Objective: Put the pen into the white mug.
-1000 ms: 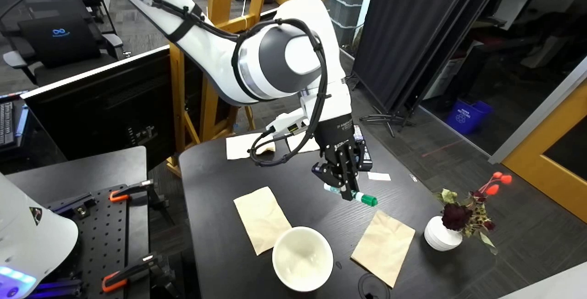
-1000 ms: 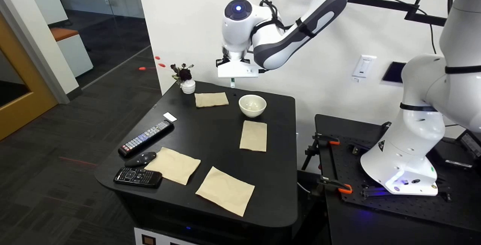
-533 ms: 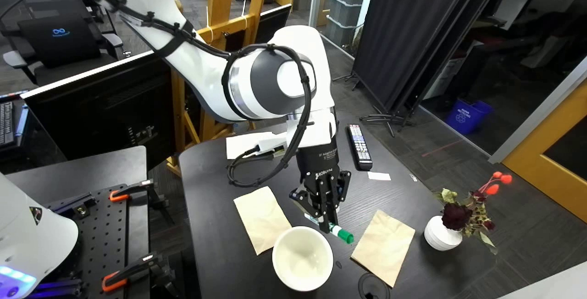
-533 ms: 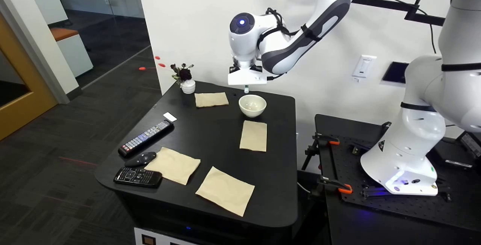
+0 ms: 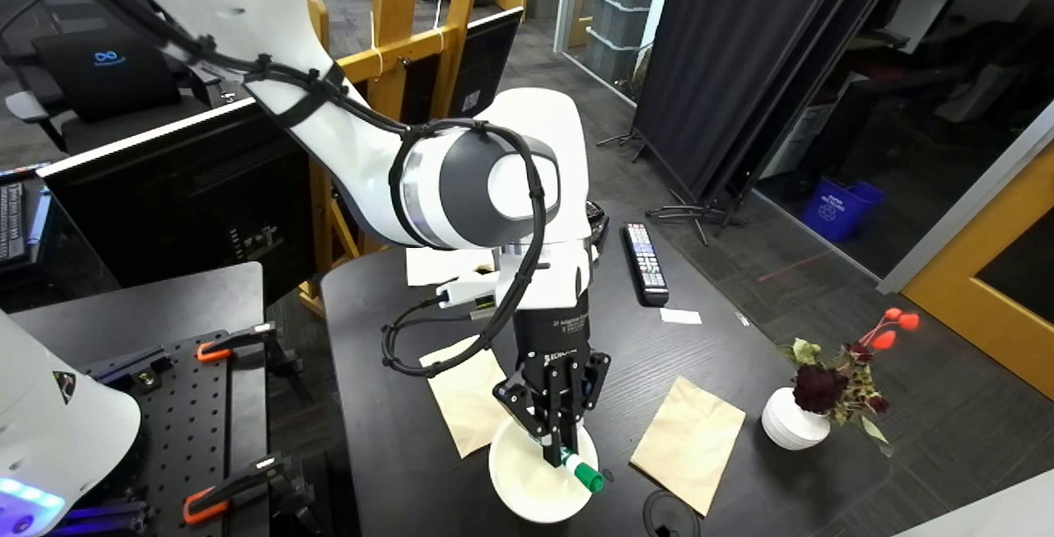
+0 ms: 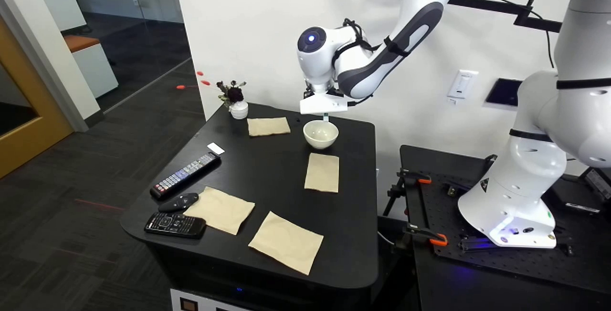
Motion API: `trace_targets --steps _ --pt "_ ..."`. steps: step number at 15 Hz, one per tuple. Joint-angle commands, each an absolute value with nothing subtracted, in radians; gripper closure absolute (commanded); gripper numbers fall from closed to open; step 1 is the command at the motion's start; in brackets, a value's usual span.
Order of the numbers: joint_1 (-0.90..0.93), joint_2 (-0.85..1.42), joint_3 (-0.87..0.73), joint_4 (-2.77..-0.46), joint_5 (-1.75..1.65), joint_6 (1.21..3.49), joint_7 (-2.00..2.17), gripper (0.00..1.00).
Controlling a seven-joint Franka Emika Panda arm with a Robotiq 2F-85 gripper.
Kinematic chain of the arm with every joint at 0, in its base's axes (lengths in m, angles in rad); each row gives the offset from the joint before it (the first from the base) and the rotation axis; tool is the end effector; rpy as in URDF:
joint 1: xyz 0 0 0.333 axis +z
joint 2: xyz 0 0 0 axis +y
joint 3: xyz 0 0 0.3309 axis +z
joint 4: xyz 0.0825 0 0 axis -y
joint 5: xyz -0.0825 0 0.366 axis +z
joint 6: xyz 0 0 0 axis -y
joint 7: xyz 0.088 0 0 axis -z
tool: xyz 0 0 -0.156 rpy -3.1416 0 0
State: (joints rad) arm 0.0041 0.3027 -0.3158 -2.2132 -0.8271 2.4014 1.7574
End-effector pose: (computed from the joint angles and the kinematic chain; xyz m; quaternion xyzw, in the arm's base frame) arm 0.5049 -0.1964 0.2293 0.7292 -0.6131 0.1537 0.2622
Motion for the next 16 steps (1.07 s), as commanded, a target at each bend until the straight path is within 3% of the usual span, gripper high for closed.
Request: trace_targets --steps 1,8,9,11,16 --pt "-0.019 0.330 -0.290 -2.207 -0.849 2.374 1.798 0.95" --pt "-0.013 0.398 -0.283 -2.180 -0.846 2.379 1.833 0.95" --pt "-0.011 0.403 -0.282 -2.177 -0.845 2.380 1.832 0.56" --pt "-0.009 0.407 -0.281 -2.172 -0.847 2.380 1.831 0.49" --pt "-0.005 0.401 -0.283 -2.169 -0.851 2.383 1.836 0.11"
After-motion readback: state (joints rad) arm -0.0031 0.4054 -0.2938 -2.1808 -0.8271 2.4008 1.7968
